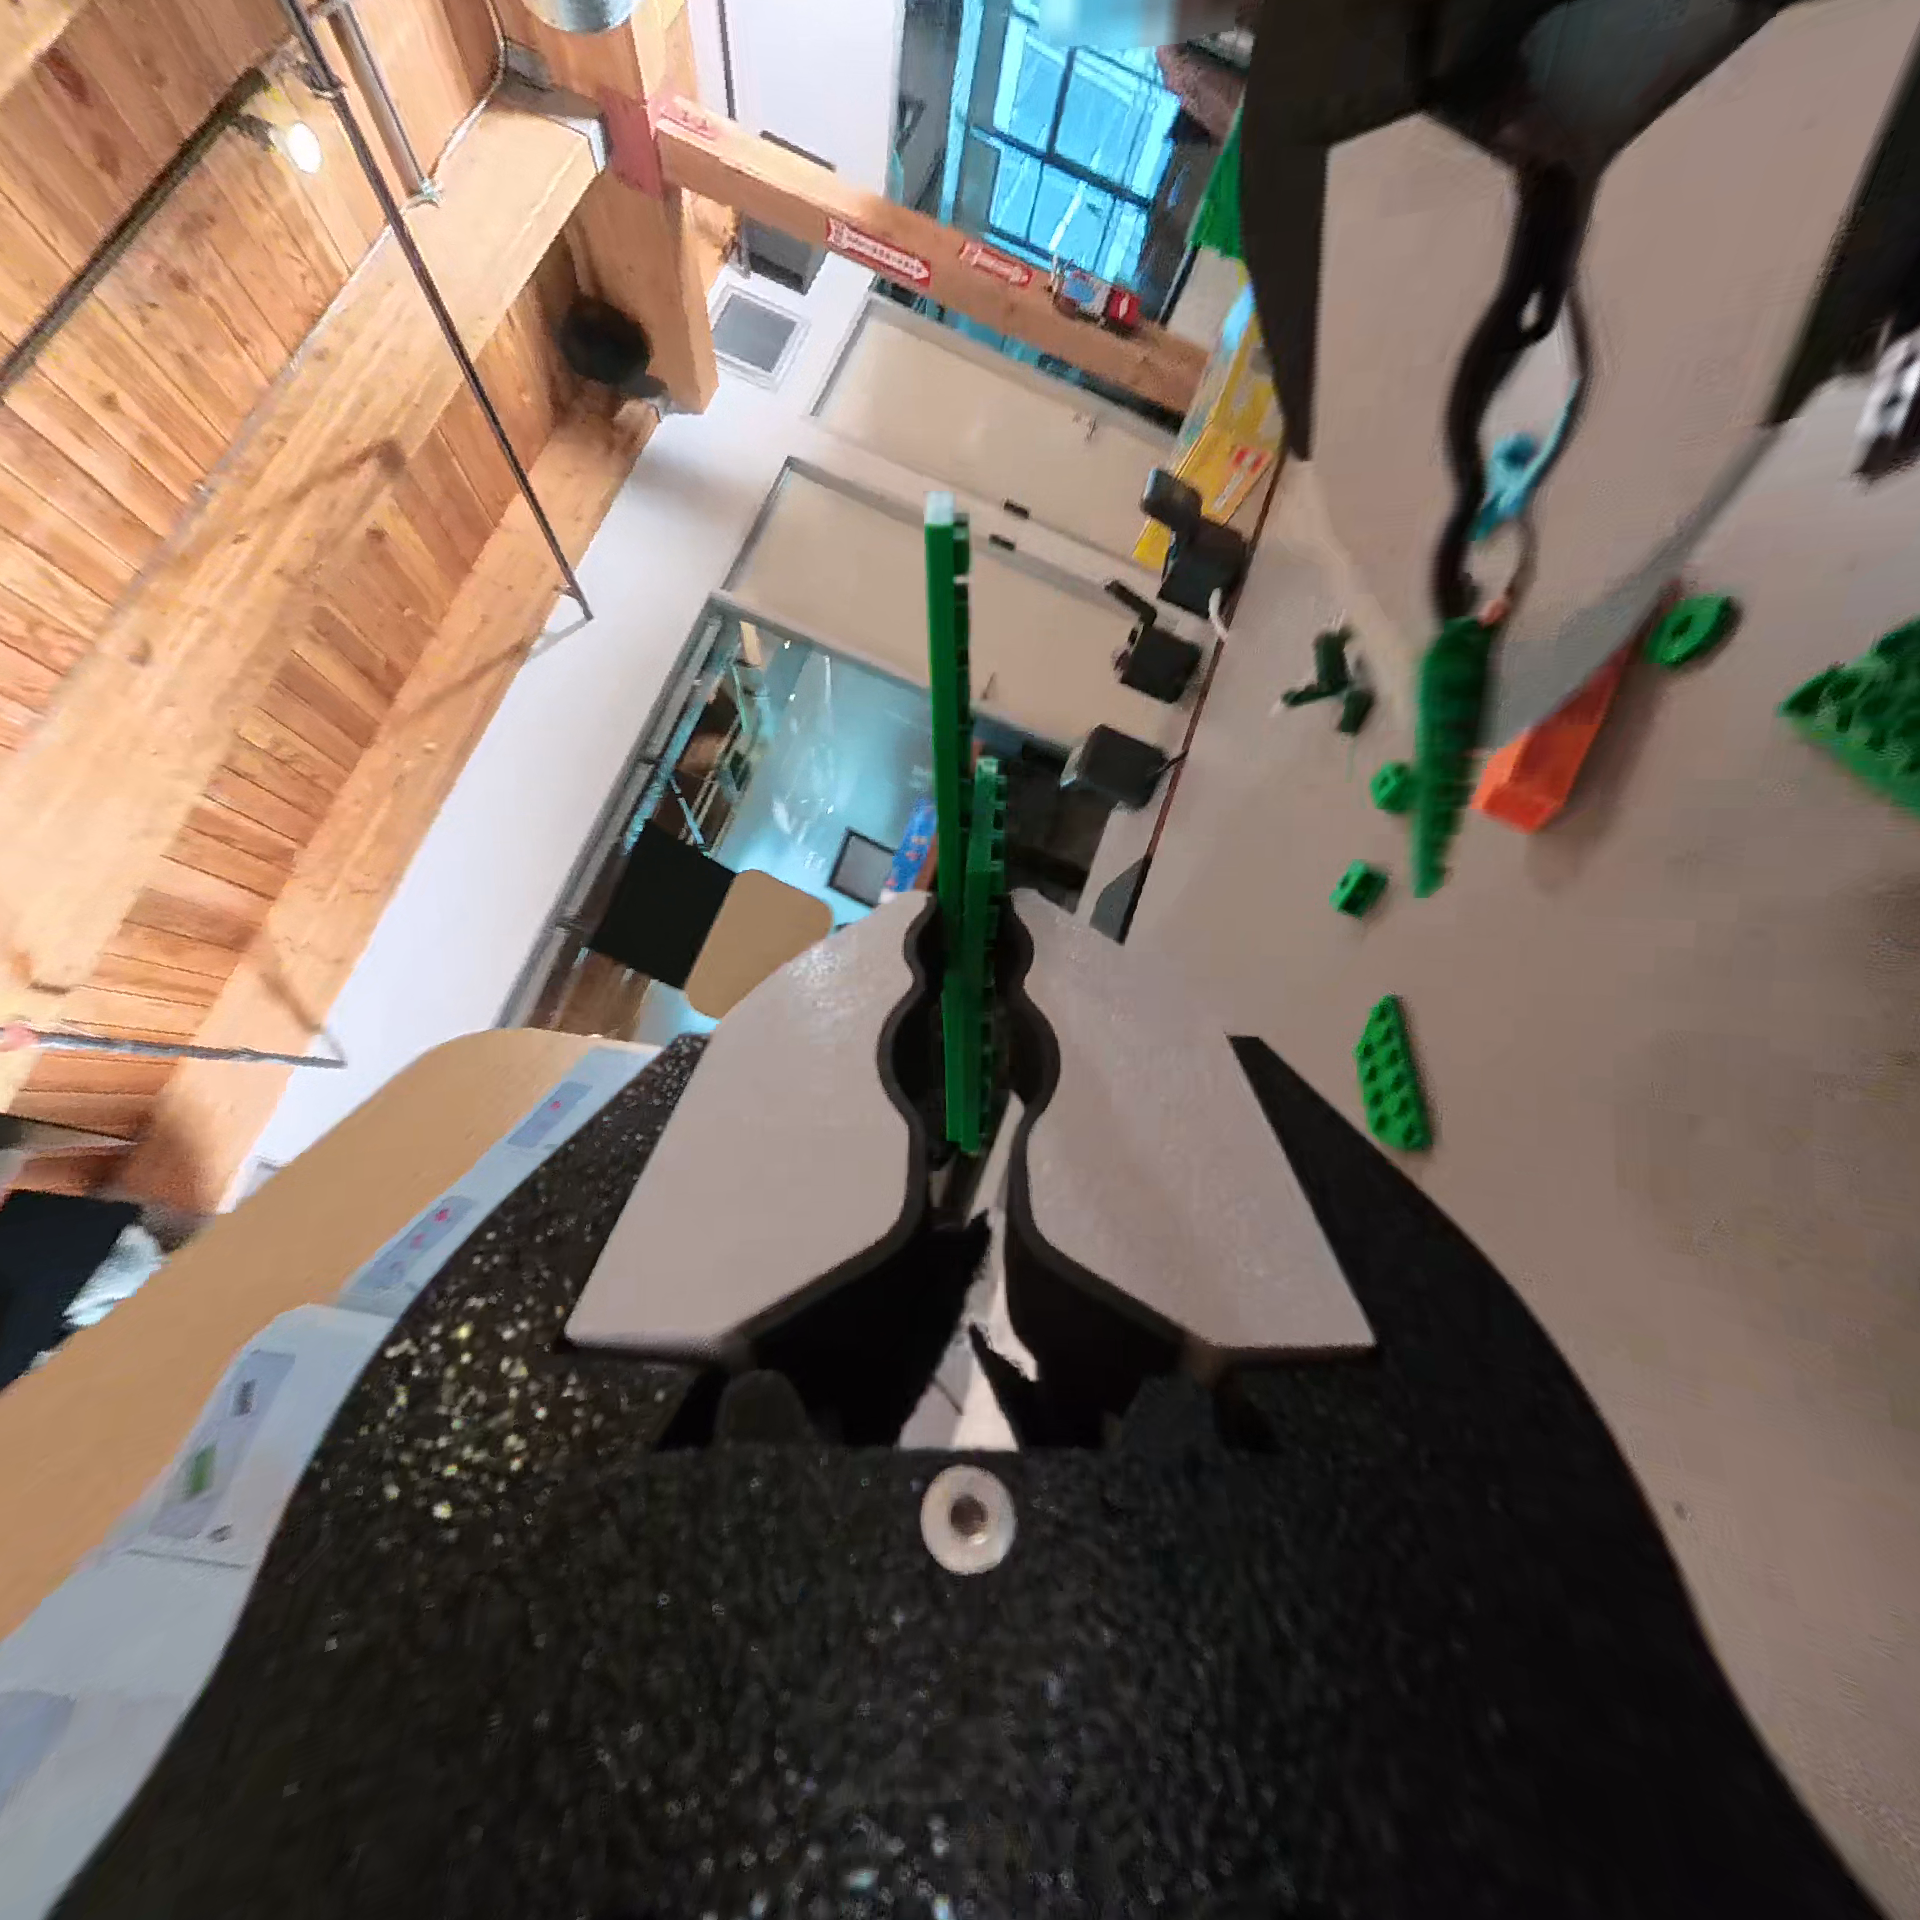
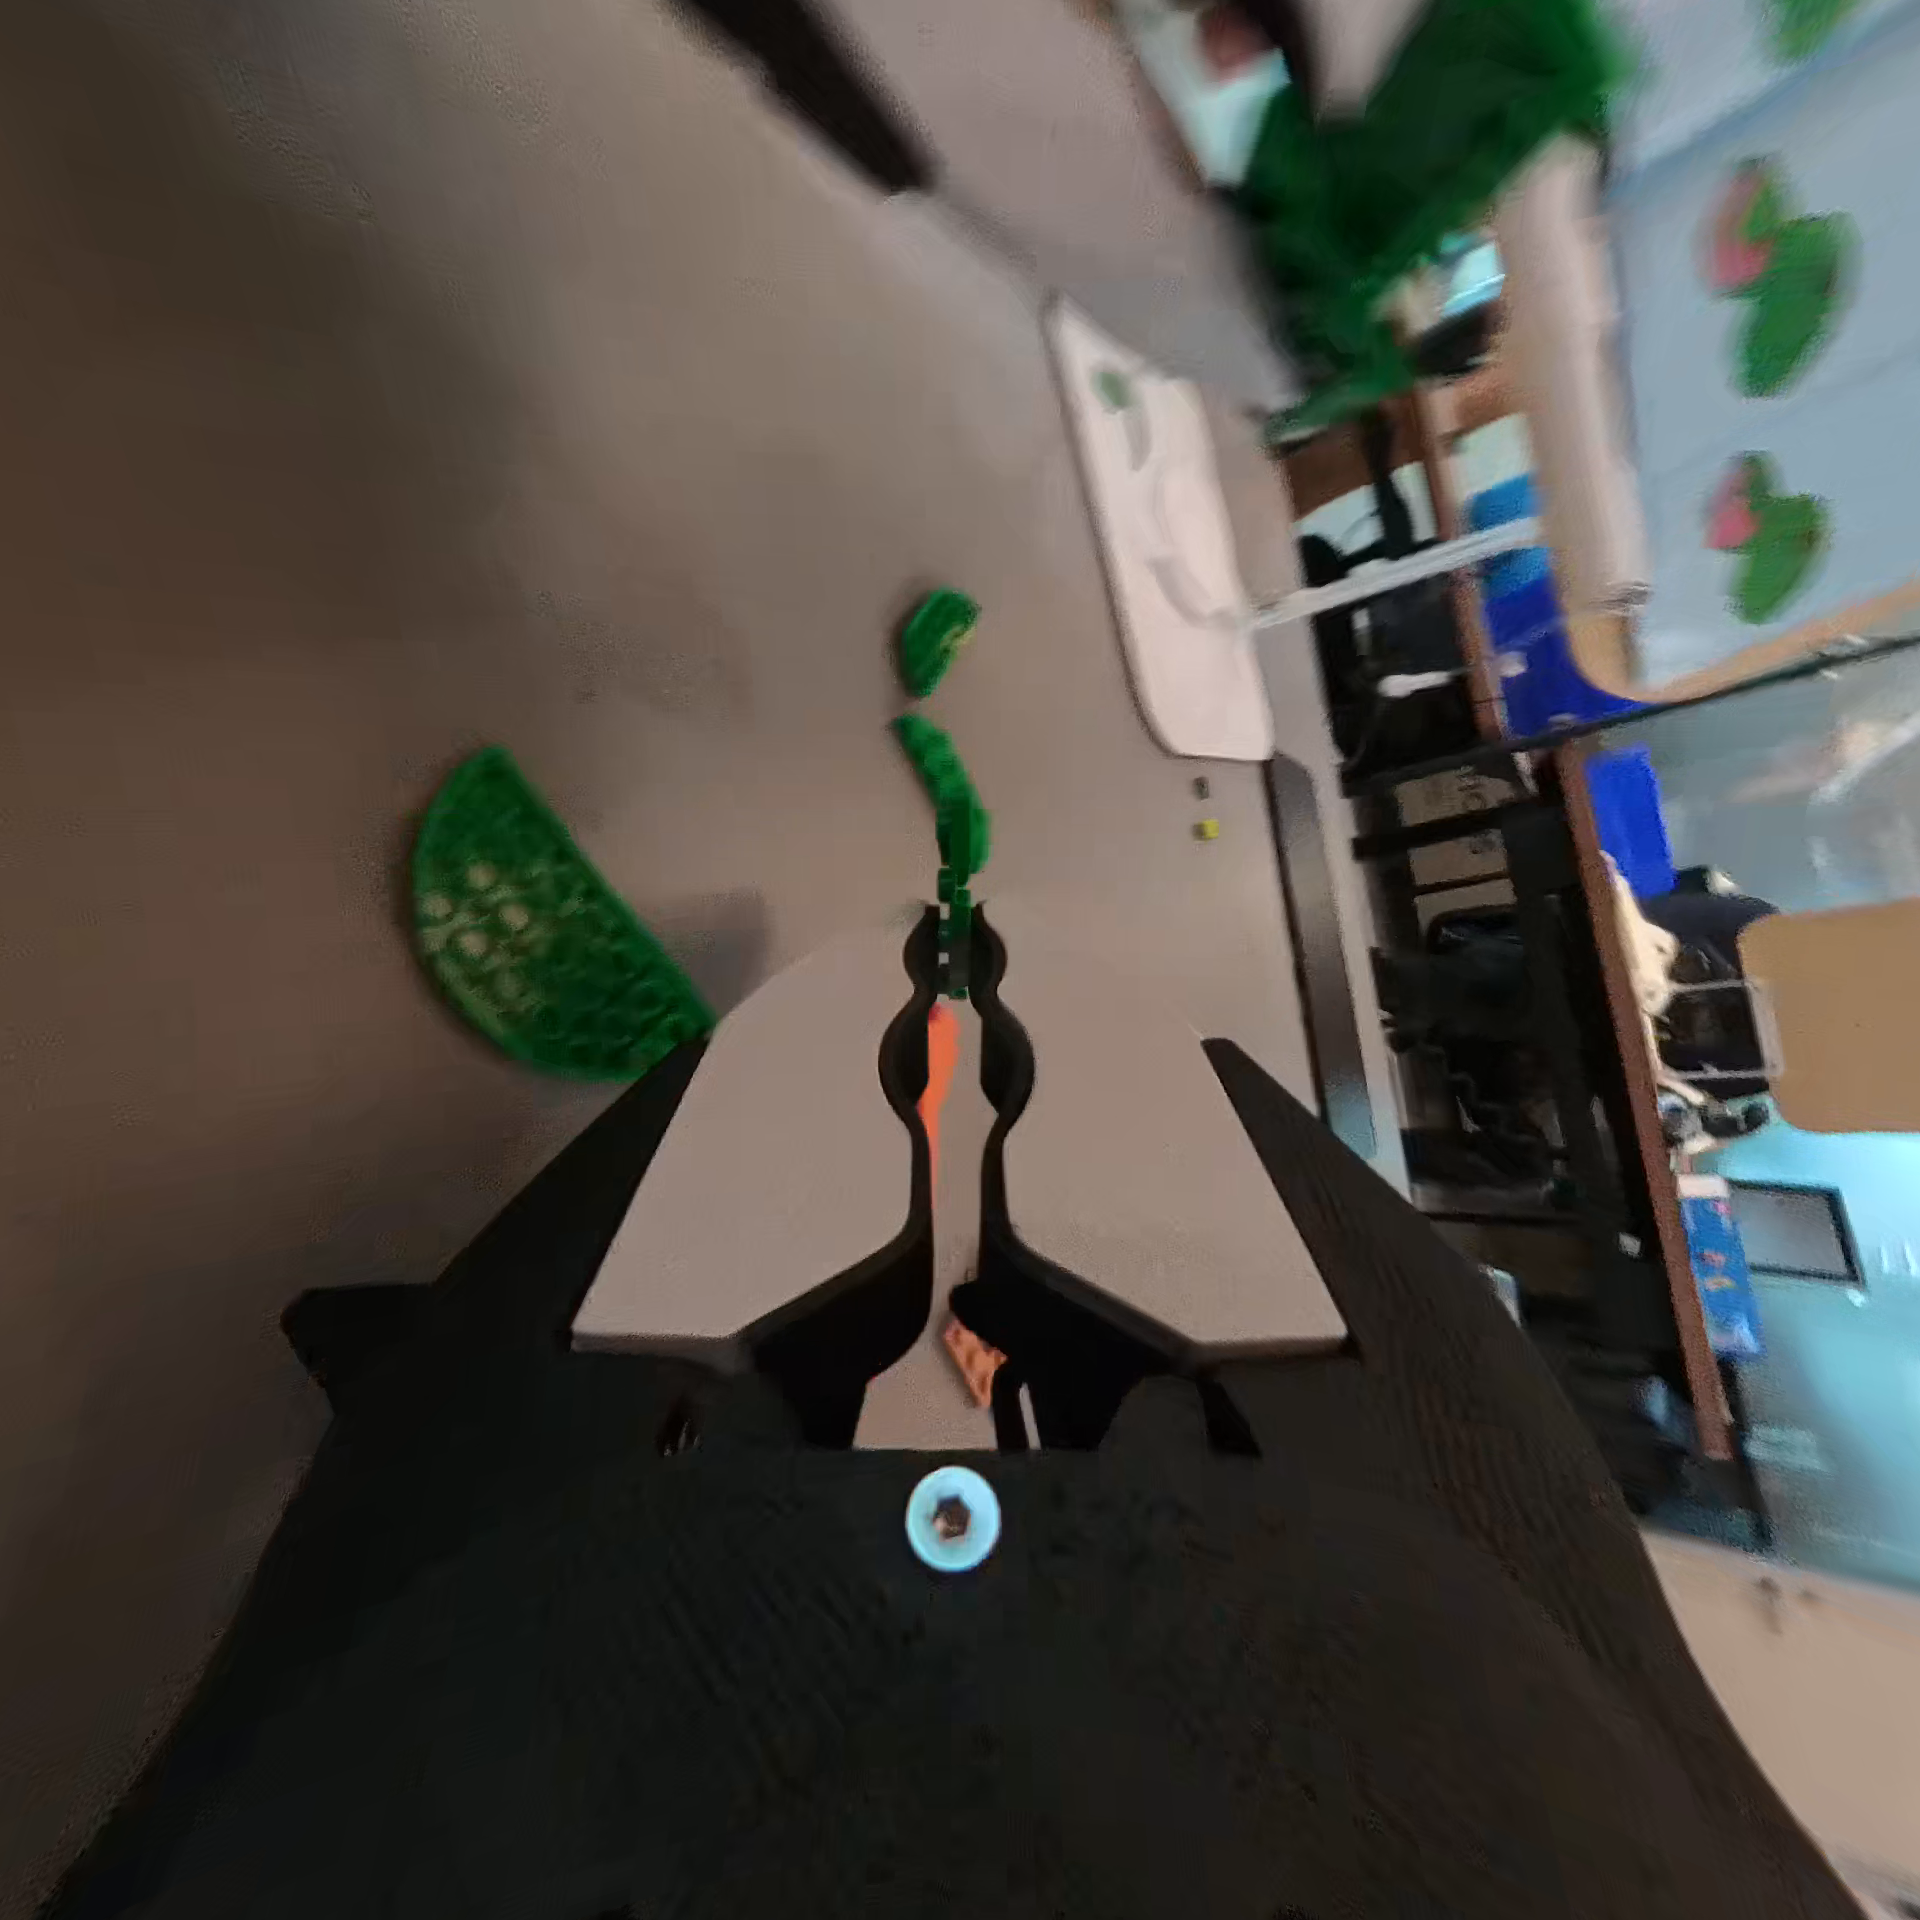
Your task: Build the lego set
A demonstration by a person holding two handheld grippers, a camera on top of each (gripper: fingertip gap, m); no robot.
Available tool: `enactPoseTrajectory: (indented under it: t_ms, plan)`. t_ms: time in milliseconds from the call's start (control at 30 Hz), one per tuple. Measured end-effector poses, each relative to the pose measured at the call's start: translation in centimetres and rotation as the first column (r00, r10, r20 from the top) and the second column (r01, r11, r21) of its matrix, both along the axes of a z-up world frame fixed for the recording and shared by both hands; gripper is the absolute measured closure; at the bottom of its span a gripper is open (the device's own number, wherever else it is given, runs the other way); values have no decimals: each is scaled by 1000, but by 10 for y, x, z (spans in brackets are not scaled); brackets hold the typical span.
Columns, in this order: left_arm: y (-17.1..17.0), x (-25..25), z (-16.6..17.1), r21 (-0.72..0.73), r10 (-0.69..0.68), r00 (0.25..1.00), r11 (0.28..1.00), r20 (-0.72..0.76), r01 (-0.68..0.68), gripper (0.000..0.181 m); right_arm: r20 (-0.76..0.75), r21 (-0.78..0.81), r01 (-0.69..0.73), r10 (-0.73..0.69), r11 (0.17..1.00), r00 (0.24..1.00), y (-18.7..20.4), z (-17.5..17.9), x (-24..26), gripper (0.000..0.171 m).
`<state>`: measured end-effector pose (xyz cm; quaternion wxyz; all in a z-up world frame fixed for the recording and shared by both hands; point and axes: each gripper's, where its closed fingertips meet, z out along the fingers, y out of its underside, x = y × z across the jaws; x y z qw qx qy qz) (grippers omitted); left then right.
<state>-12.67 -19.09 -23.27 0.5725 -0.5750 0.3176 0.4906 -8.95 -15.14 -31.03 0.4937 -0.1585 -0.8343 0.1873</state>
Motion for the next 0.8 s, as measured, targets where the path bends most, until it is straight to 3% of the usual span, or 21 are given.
enactPoseTrajectory:
  t_ms: [100,233,300,400,500,567,800]
  plan:
    - [2,1,-5,-11,19,997,1000,-74,-20,173,81,76,-39,33,996,996,-10,-23,2,167]
    - [5,3,-12,-41,25,994,999,-108,-29,173,114,19,-85,82,996,990,-17,-20,9,127]
    - [5,-2,-13,-47,56,991,997,-122,-62,173,55,-23,-78,79,997,995,-14,-6,8,122]
    - [7,-10,-17,-79,116,984,989,-139,-127,172,-158,-59,-96,86,994,984,-16,31,6,123]
    - [10,-17,-26,-141,164,976,973,-145,-185,172,-330,19,-115,115,993,937,-25,55,9,125]
    - [10,-19,-29,-156,177,970,967,-165,-202,172,-350,57,-104,117,993,929,-30,57,9,124]
    - [14,-6,-33,-184,144,970,966,-197,-180,173,-428,244,-2,110,970,897,-27,55,3,156]
